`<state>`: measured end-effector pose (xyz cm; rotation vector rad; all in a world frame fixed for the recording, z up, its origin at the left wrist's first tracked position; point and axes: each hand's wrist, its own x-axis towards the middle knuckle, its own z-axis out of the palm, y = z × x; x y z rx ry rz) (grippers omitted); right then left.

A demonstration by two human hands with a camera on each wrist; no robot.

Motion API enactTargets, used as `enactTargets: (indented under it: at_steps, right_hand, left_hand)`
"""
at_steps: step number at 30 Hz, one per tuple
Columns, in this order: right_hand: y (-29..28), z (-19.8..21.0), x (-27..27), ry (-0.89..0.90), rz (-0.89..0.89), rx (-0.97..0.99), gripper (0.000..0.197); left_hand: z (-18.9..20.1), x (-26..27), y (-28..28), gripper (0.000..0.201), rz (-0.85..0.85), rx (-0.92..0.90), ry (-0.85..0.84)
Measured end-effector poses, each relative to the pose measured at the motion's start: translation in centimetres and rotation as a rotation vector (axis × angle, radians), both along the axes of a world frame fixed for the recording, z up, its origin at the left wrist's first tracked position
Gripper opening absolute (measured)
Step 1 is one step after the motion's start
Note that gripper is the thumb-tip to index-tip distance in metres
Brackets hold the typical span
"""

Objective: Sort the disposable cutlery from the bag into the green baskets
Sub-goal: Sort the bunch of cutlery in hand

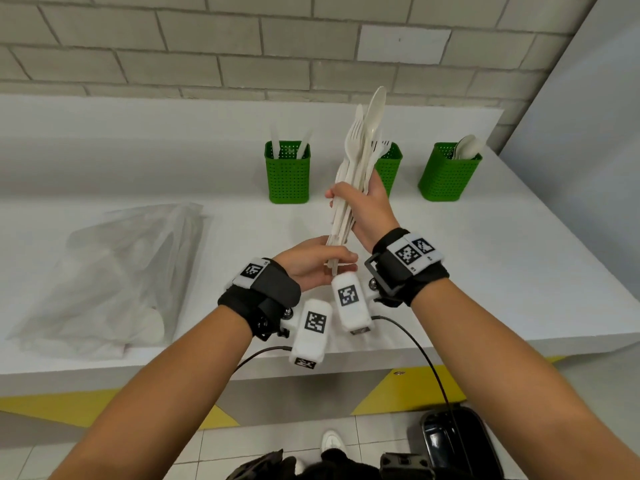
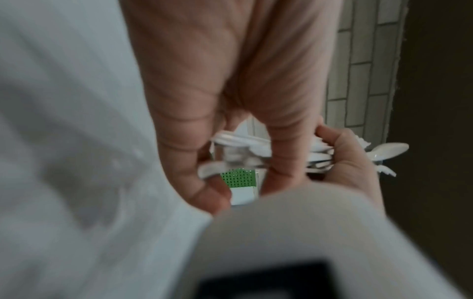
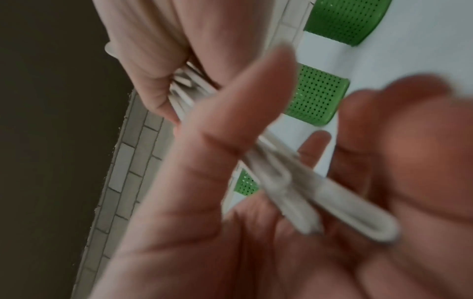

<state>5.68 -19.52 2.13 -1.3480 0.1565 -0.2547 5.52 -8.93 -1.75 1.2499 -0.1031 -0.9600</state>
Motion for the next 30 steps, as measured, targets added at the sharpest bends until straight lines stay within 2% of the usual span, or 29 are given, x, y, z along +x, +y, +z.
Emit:
enactTargets:
  at_steps: [3, 6, 11, 16, 19, 22, 24, 26, 28, 30]
  right_hand:
    - [-0.4, -1.0, 0.0, -0.015, 0.047, 0.073, 0.038]
    - [-0.8, -2.0, 0.3, 0.006, 0.117, 0.106, 0.044]
    - [-1.7, -2.0, 1.5, 0.094, 0.196, 0.105, 0.027]
    - [-2.9, -1.0, 2.7, 0.075, 0.297, 0.185, 0.016]
    - [-3.1, -0.8, 3.2, 0.096, 0.343, 0.065, 0.015]
    - [-2.9, -0.9, 3.3, 0.167, 0.395, -0.049, 0.012]
    - [-2.6, -0.8, 3.2, 0.181, 0.414, -0.118, 0.009]
    - [-2.3, -0.4, 3.0, 0.165, 0.432, -0.272, 0.009]
    - [-2.0, 0.0, 2.9, 0.157, 0.451, -0.362, 0.010]
    - [-1.4, -0.1, 3.0, 0.170, 0.470, -0.369, 0.012]
  left_hand:
    - [-0.2, 0.2, -0.6, 0.024, 0.092, -0.069, 0.001]
    - [0.3, 0.6, -1.3, 0.026, 0.114, -0.060, -0.069]
    - [0.8, 1.2, -2.6, 0.022, 0.118, 0.083, -0.076]
    - [1.7, 2.3, -3.4, 0.017, 0.179, 0.156, -0.064]
    - [2.1, 2.3, -3.6, 0.014, 0.127, 0.232, -0.097]
    - [2.4, 2.1, -3.5, 0.009, 0.077, 0.325, -0.242]
    - [2.5, 2.0, -3.3, 0.011, 0.161, 0.222, -0.293]
    - [2.6, 1.6, -3.0, 0.013, 0.293, 0.144, -0.294]
    - [2.4, 1.3, -2.6, 0.014, 0.389, 0.138, -0.325]
    - [2.3, 1.2, -2.2, 0.013, 0.433, 0.126, -0.342]
